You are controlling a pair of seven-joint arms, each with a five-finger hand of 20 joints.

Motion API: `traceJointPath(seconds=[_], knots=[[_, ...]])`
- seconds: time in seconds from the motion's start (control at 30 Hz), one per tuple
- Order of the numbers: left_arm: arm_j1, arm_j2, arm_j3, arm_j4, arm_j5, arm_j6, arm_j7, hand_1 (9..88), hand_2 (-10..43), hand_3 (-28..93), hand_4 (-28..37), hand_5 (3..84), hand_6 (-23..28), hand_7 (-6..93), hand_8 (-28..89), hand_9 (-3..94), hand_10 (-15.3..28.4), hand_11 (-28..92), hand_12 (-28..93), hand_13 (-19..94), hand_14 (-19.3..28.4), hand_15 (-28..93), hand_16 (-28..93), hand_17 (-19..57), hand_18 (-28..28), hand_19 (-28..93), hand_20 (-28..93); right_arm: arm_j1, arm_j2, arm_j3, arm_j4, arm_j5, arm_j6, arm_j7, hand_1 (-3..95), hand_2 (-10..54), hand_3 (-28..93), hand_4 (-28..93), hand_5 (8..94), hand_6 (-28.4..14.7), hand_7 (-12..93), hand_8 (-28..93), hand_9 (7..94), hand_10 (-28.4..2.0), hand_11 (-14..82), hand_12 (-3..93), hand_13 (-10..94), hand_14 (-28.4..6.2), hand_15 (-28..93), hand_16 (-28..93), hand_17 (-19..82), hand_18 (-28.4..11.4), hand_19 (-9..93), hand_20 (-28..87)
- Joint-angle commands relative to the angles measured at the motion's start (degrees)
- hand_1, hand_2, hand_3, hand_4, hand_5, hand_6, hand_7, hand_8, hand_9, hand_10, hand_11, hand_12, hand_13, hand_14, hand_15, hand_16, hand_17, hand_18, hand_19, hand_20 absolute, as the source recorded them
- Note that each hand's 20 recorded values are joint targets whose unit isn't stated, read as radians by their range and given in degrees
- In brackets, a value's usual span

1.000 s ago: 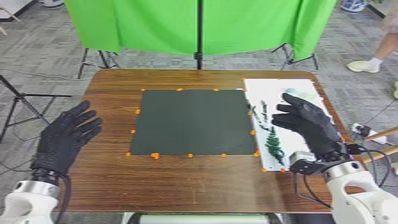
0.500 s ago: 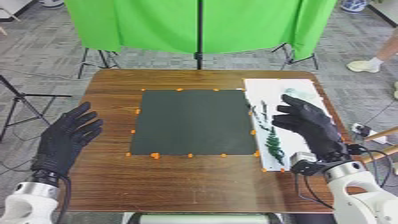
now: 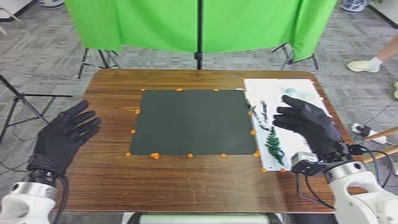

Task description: Arrange flowers

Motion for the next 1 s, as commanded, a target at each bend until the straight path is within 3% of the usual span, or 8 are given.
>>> traceJointPath(seconds=[0.03, 0.2, 0.4, 0.53, 0.6, 0.67, 0.87, 1.0], knots=[[1.0, -0.23, 0.34, 0.0, -0.34, 0.24, -0.13, 26.4, -2.7, 69, -28.0, 32.6, 3.3, 24.5, -13, 27.2, 11.9, 32, 14, 21, 14.0, 49, -5, -8.0, 20.8, 49, 7, 0.0, -0.3, -0.3, -0.1, -0.4, -0.8, 0.2, 16.2, -3.6, 84, -28, 36.9, -5.5, 18, -14, 40.2, -13.7, 20.9, 18.4, 33, -11.3, 38, 14, 6, -20.8, 49, 20], [0.7, -0.34, 0.64, 0.07, 0.02, -0.71, -0.21, 26.5, -2.6, 69, -28.0, 32.7, 3.4, 24.5, -13, 27.3, 11.9, 32, 14, 21, 14.1, 50, -5, -8.0, 20.7, 49, 7, -0.1, 0.6, -0.2, 0.0, -0.3, 1.2, -0.8, 16.3, -3.6, 84, -28, 37.0, -5.5, 18, -14, 40.5, -13.7, 21.2, 18.3, 34, -11.2, 38, 14, 6, -20.8, 49, 20], [2.0, -0.45, -0.8, -0.75, -0.04, 0.49, 0.58, 26.3, -2.7, 69, -28.0, 32.6, 3.3, 24.4, -13, 27.3, 12.0, 32, 14, 21, 14.0, 50, -5, -8.0, 20.8, 49, 7, 1.2, 8.3, -2.2, -1.4, -9.1, 10.1, -2.0, 25.0, -3.9, 83, -28, 51.0, -4.2, 28, -18, 57.8, -14.2, 43.3, 22.8, 51, -11.8, 69, 17, 18, -19.5, 66, 26], [3.4, -1.09, -1.37, -1.28, -0.34, 1.75, 0.37, 26.3, -2.7, 69, -28.1, 32.7, 3.3, 24.5, -13, 27.9, 12.0, 32, 14, 21, 14.1, 50, -5, -8.0, 20.8, 49, 7, 3.8, 13.8, -1.2, -2.4, -27.9, 5.0, -2.2, 48.1, -4.4, 77, -28, 57.3, -1.3, 51, -16, 70.4, -10.0, 41.7, 40.6, 63, -8.2, 77, 22, 28, -16.3, 78, 28], [3.8, -1.17, -1.71, -1.4, -0.26, 1.8, 0.45, 26.3, -2.7, 69, -28.1, 32.7, 3.3, 24.5, -13, 28.0, 12.1, 32, 14, 21, 14.2, 50, -5, -8.0, 20.8, 49, 7, 5.2, 17.4, -2.2, -2.8, -34.5, 2.9, -0.3, 49.0, -6.1, 75, -28, 59.0, -0.7, 54, -15, 71.9, -9.8, 45.3, 40.2, 65, -7.9, 78, 23, 29, -16.3, 79, 28], [3.4, -1.04, -1.79, -1.42, -0.2, 1.72, 0.42, 26.4, -2.7, 69, -28.1, 32.8, 3.4, 24.4, -13, 28.1, 12.1, 32, 14, 21, 14.2, 50, -5, -8.0, 20.8, 49, 7, 6.7, 20.3, -3.5, -3.3, -42.2, -1.4, 3.1, 44.6, -8.7, 68, -28, 63.1, -0.5, 52, -12, 72.4, -11.1, 54.9, 31.0, 67, -8.6, 79, 24, 30, -16.9, 81, 27], [2.6, -0.83, -1.61, -1.55, -0.17, 2.1, 0.12, 26.4, -2.8, 69, -28.2, 32.8, 3.4, 24.4, -13, 28.0, 12.0, 32, 14, 22, 14.1, 50, -5, -8.0, 20.8, 49, 7, 14.2, 27.9, -11.5, -1.5, -50.1, -17.4, 15.0, 26.9, -8.6, 57, -28, 77.1, -0.6, 43, -22, 79.7, -12.1, 55.2, 30.5, 71, -11.6, 80, 27, 31, -19.9, 83, 25], [2.8, -0.8, -1.78, -1.68, -0.2, 2.49, 0.09, 26.3, -2.7, 69, -28.1, 32.8, 3.4, 24.5, -13, 28.0, 12.1, 32, 14, 22, 14.2, 50, -4, -8.0, 20.8, 49, 7, 15.1, 31.0, -14.5, -0.6, -54.6, -19.8, 16.4, 22.0, -7.1, 51, -28, 83.9, -0.9, 40, -21, 85.4, -12.4, 54.1, 31.2, 76, -12.7, 81, 28, 33, -21.2, 86, 22]])
